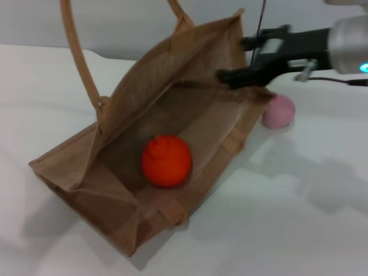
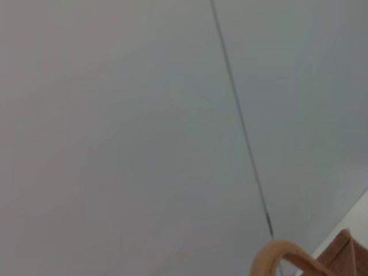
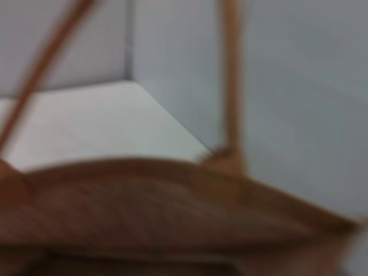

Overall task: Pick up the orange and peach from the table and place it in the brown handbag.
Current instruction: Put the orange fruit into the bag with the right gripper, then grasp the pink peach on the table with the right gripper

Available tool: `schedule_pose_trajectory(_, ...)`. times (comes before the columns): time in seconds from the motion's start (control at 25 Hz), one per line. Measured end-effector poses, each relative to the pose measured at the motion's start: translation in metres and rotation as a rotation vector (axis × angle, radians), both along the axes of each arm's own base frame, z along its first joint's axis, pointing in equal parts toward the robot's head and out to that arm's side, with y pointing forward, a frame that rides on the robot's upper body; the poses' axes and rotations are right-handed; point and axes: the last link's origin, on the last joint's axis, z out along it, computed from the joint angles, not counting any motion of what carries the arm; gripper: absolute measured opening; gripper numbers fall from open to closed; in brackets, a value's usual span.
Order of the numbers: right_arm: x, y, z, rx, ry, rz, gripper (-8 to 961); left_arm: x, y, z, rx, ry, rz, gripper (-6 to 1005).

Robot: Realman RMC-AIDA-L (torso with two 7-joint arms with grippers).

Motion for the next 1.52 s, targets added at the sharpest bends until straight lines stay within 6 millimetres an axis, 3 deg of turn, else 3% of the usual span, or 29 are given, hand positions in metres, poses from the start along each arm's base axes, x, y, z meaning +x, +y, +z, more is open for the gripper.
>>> schedule_pose_trajectory(0.16,0.022,0.01,0.013,0.077,-0.077,-0.074,885,-0.007,-0.001,0.002,0.018,-0.013,0.021,121)
schedule_pose_trajectory(0.32,0.04,0.021,0.013,0.139,-0.142,-0.11,882,-0.009,-0.001,0.003,0.022,-0.014,0.033,121)
schedule_pose_trajectory(0.52,0.059,0.033,-0.002,0.133,-0.191,-0.165,883,-0.012,-0.001,0.003,0.029,-0.015,0.042,122)
schedule_pose_trajectory(0.68,0.073,0.04,-0.028,0.106,-0.294,-0.177,885,-0.014,0.0,0.004,0.035,-0.012,0.05,122)
schedule_pose_trajectory(0.88,0.075,0.044,-0.059,0.08,-0.374,-0.182,886,-0.014,0.001,0.004,0.036,-0.008,0.056,122)
schedule_pose_trajectory(1.52,0.082,0.05,-0.055,0.125,-0.406,-0.231,890,-0.014,0.001,0.003,0.034,-0.003,0.058,123)
